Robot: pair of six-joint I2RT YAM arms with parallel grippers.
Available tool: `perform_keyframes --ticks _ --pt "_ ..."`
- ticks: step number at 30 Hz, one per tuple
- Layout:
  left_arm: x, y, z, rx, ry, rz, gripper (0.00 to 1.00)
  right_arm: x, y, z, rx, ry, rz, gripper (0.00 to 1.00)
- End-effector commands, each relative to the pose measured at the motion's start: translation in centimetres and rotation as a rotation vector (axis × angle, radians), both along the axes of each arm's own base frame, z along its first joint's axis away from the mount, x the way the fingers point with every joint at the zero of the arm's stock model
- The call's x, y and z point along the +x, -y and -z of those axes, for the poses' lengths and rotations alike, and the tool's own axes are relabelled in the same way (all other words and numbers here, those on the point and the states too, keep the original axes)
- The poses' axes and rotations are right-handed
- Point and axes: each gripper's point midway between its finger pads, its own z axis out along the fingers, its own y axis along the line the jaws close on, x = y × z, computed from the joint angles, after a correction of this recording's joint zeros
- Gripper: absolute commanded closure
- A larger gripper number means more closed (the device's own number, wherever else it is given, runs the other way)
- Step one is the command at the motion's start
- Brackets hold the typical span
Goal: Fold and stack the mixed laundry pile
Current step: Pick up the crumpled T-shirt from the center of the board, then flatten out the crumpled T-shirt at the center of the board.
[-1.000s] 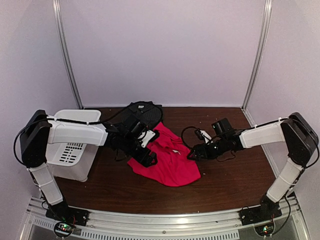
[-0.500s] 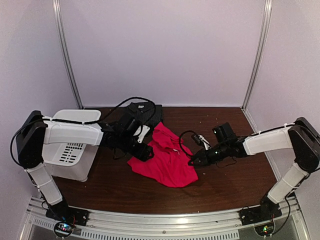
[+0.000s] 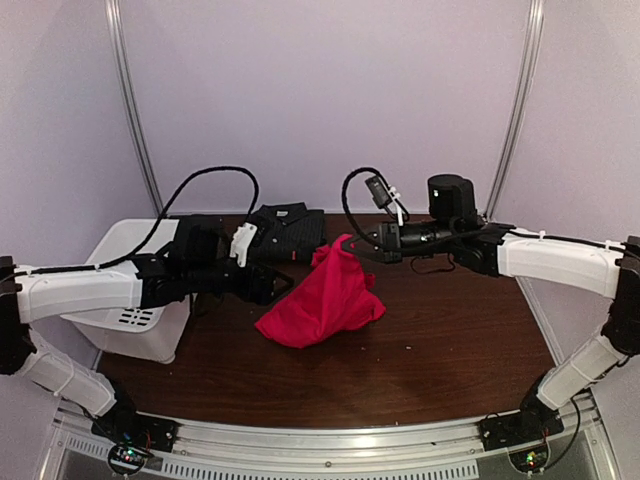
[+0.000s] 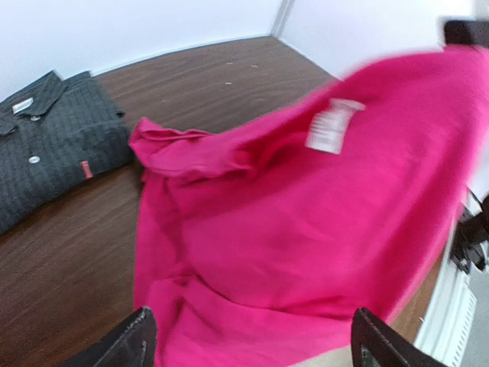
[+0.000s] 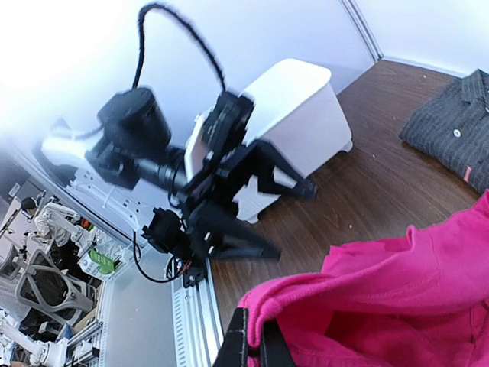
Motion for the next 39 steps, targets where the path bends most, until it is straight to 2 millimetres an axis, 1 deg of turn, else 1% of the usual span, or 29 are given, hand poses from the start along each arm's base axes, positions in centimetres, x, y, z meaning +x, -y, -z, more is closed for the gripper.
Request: perform_keyframes --ticks 1,4,6,8,10,11,12,13,15,16,17,18,19,21,23,24,25,27,28,30,31,33,36,37,39 --pt "-2.5 1.1 -3.9 -0.142 0.138 0.085 0.08 0.7 -4.6 -3.6 0.096 0.043 -0.070 1.00" --pt "-3.5 1.2 -4.0 -0.173 0.130 0.118 0.06 1.4 -8.1 -4.6 0.111 0.048 -0.094 1.00" --pt "-3.6 1.2 -4.1 -0.183 0.134 0.102 0.05 2.0 -10.1 -5.1 0.125 0.039 -0.111 1.00" --pt "-2.8 0.8 -3.8 -0.178 0.133 0.045 0.05 2.1 -11.9 -5.8 0.135 0.041 -0.132 1.00" --pt "-1.3 0.0 -3.3 -0.159 0.123 -0.055 0.10 1.6 -13.2 -6.6 0.156 0.040 -0.165 1.00" --pt "-0.5 -0.4 -2.9 -0.143 0.113 -0.106 0.18 1.4 -13.5 -6.8 0.169 0.033 -0.176 1.00" --pt "0.3 -1.1 -2.4 -0.124 0.101 -0.170 0.28 1.3 -13.5 -7.1 0.185 0.029 -0.185 1.00" --pt "1.1 -1.8 -1.9 -0.109 0.086 -0.227 0.41 1.4 -13.3 -7.0 0.188 0.021 -0.183 0.96" --pt "1.8 -3.4 -1.0 -0.103 0.052 -0.308 0.69 2.2 -11.9 -6.3 0.168 0.006 -0.140 0.79" --pt "1.9 -4.2 -0.5 -0.100 0.039 -0.334 0.81 2.8 -10.7 -6.1 0.161 0.007 -0.108 0.73" --pt "1.8 -4.9 0.1 -0.093 0.027 -0.349 0.88 3.4 -9.5 -5.4 0.148 0.002 -0.076 0.63" --pt "1.8 -5.5 0.6 -0.079 0.017 -0.363 0.93 4.1 -8.1 -5.0 0.134 0.001 -0.035 0.48" --pt "1.7 -6.3 1.5 -0.052 -0.005 -0.380 0.99 4.9 -6.7 -4.2 0.107 0.003 0.016 0.42" --pt "1.6 -7.8 3.3 -0.006 -0.054 -0.415 1.00 6.6 -3.9 -1.3 0.011 0.005 0.124 0.33" --pt "1.1 -9.0 5.2 0.043 -0.099 -0.436 1.00 8.1 -1.4 2.8 -0.104 -0.030 0.220 0.32" --pt "0.8 -9.8 6.0 0.071 -0.121 -0.457 1.00 8.4 -0.4 5.1 -0.165 -0.043 0.252 0.32" --pt "0.7 -10.4 6.7 0.086 -0.139 -0.469 1.00 8.5 0.5 7.4 -0.229 -0.057 0.280 0.32" --pt "0.5 -11.1 7.5 0.101 -0.167 -0.481 1.00 7.9 1.7 11.8 -0.334 -0.100 0.297 0.31" --pt "0.4 -11.3 7.8 0.110 -0.175 -0.484 1.00 7.7 2.3 13.8 -0.371 -0.124 0.310 0.30" --pt "0.3 -11.3 8.3 0.123 -0.189 -0.477 1.00 7.5 3.3 17.0 -0.442 -0.156 0.336 0.27" --pt "0.3 -11.2 8.4 0.126 -0.194 -0.474 1.00 7.6 3.6 18.3 -0.474 -0.169 0.349 0.26" --pt "0.3 -10.9 8.5 0.125 -0.201 -0.462 1.00 8.1 4.3 20.4 -0.530 -0.181 0.387 0.25" --pt "0.7 -10.3 7.9 0.107 -0.191 -0.446 1.00 8.8 4.5 22.3 -0.585 -0.196 0.414 0.23" --pt "0.8 -10.2 7.7 0.103 -0.184 -0.443 1.00 8.9 4.5 23.3 -0.607 -0.208 0.409 0.23" --pt "1.4 -9.6 6.8 0.092 -0.166 -0.432 1.00 8.9 3.9 24.4 -0.624 -0.221 0.384 0.24"
